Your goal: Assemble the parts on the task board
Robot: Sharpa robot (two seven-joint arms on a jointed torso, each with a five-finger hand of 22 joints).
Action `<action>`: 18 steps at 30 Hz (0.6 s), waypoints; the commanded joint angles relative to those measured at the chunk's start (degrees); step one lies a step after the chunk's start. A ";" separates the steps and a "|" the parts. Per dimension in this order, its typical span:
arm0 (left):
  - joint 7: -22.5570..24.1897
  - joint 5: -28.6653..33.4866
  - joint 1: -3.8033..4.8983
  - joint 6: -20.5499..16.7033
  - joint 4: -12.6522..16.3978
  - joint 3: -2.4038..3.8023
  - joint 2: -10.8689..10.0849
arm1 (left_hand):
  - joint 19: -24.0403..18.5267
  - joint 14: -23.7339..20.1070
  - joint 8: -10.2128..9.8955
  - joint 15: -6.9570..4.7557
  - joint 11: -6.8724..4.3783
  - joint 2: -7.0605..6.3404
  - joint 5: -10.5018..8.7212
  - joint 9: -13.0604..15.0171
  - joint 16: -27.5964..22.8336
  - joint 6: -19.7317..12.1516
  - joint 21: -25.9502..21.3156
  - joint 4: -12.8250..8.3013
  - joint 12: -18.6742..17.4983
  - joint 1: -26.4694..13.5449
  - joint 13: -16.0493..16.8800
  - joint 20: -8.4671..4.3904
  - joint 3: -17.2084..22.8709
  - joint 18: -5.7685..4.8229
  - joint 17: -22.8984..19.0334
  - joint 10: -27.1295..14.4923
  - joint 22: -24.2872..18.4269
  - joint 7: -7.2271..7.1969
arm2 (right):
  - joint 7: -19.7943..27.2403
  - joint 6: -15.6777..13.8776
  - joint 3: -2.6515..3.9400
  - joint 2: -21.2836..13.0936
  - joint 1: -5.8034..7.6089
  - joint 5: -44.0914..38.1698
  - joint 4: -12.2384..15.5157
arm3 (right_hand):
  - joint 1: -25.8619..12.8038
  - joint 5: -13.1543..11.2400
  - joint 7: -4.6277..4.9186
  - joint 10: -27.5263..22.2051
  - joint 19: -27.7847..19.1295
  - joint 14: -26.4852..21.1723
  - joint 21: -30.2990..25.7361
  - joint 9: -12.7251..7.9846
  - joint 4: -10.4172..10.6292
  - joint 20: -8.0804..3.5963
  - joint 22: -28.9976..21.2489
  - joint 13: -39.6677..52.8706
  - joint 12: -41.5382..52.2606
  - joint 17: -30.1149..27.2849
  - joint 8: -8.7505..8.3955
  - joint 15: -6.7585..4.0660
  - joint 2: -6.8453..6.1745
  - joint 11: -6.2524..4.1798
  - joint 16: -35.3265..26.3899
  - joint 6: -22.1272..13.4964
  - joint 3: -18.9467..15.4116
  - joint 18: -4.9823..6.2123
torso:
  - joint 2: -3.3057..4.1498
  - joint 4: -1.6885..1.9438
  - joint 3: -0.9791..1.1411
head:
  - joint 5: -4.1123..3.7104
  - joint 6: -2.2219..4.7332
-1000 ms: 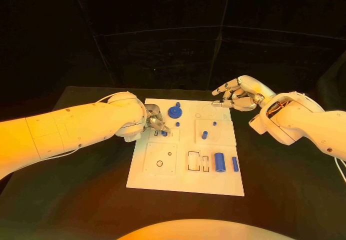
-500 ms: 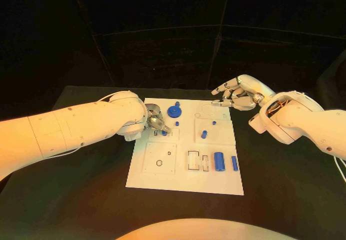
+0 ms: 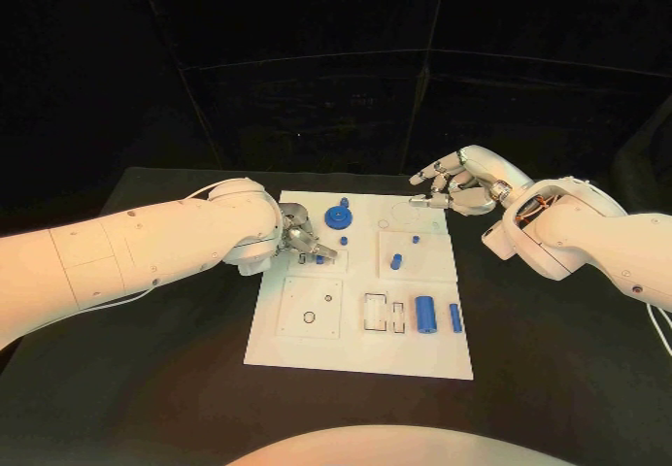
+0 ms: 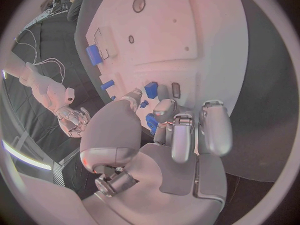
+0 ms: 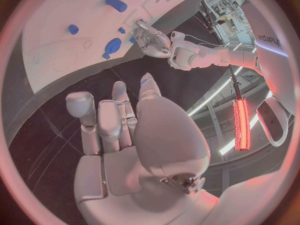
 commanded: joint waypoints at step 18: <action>-2.29 -1.32 2.47 4.19 1.34 5.70 -2.48 | -1.92 5.94 -2.13 0.81 1.50 3.73 -0.06 -0.91 0.36 -5.12 -3.04 -0.56 -4.57 5.33 -6.40 0.77 -7.74 -0.21 15.09 -4.60 -3.66 1.80 | 0.17 0.46 0.02 0.60 0.09 0.56 -1.07 | -0.15 -0.21 0.06 -0.44 -0.55 -0.41 -0.63 0.01 0.07 0.12 -0.56 -0.28 -0.46 -0.43 0.32 0.04 0.51 -0.06 -0.71 -0.61 -0.39 0.90 | -0.06 0.14 0.02 | 0.38 0.44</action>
